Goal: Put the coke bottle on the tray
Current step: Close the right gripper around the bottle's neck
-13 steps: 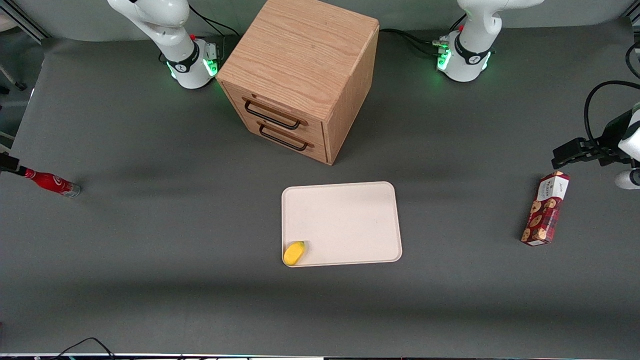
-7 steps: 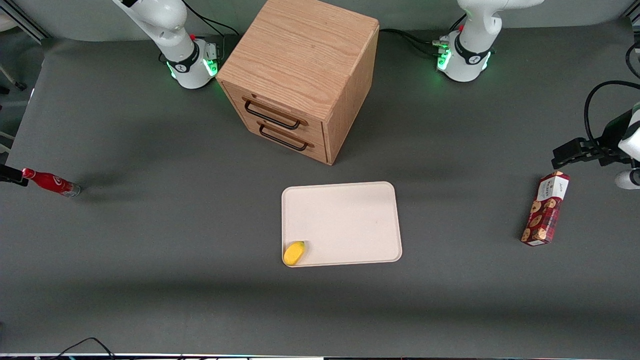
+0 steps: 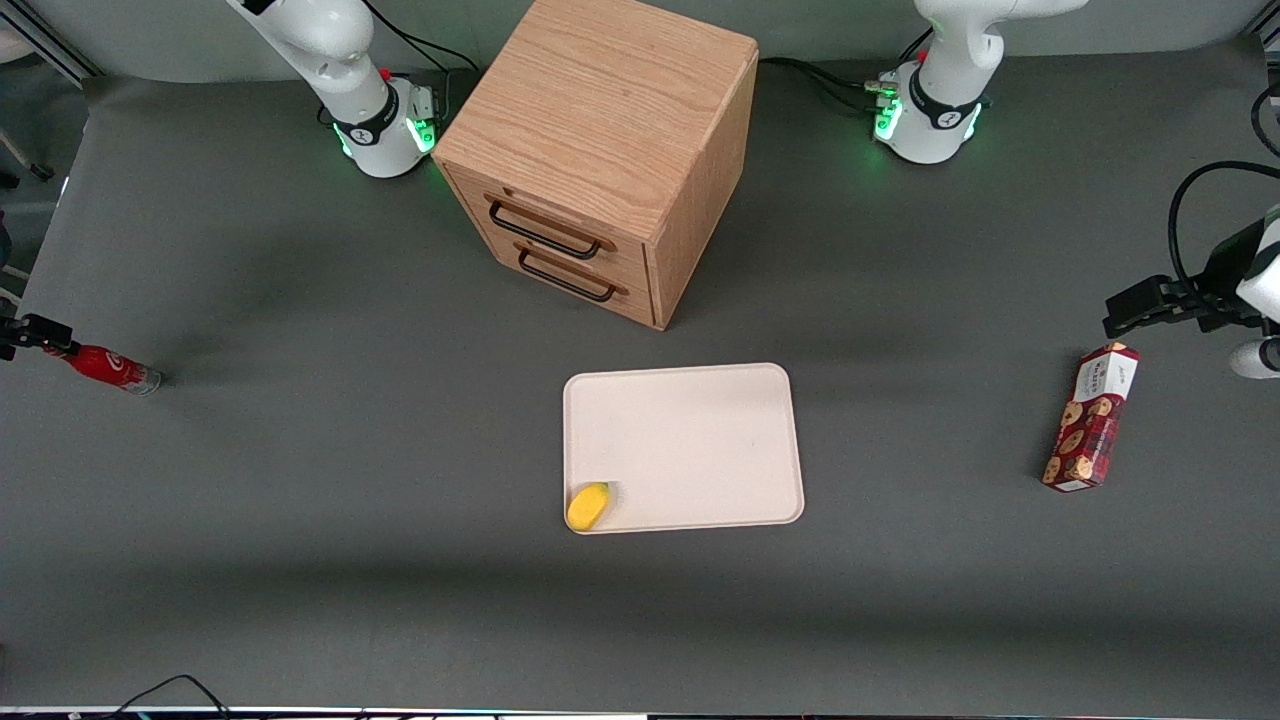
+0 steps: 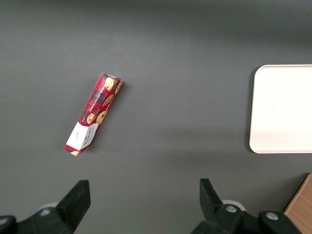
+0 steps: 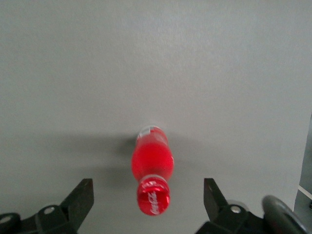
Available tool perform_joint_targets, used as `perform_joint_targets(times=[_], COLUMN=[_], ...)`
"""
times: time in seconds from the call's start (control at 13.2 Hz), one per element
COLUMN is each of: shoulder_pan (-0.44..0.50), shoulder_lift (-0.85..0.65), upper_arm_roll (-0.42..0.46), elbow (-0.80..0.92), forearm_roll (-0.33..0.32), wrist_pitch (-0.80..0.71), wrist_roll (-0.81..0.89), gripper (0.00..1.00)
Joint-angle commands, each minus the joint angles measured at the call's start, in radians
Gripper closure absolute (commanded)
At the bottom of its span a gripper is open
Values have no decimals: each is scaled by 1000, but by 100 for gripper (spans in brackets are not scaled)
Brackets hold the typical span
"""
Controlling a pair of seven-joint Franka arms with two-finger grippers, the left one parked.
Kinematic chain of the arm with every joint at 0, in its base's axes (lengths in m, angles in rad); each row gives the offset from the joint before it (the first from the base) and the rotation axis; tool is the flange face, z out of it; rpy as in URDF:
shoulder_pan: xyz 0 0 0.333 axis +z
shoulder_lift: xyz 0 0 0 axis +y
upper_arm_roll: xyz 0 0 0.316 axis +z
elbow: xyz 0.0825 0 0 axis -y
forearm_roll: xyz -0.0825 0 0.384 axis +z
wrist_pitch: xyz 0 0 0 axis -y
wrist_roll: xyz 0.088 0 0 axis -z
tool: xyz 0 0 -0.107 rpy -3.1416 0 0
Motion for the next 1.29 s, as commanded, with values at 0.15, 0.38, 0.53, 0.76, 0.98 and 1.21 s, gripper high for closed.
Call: perform_joint_targets(times=[0.15, 0.38, 0.53, 0.76, 0.98, 1.21], shoulder_pan=[-5, -5, -5, -2, 1, 22], shoulder_lift=[4, 20, 29, 31, 31, 31], upper_arm_roll=[-20, -18, -20, -18, -20, -25], elbow=[-82, -79, -79, -78, -76, -66], forearm_roll=[6, 9, 10, 10, 9, 9], wrist_pitch=[114, 131, 138, 137, 137, 131], wrist_roll=[-67, -67, -68, -65, -64, -64], gripper=[0, 0, 12, 51, 88, 100])
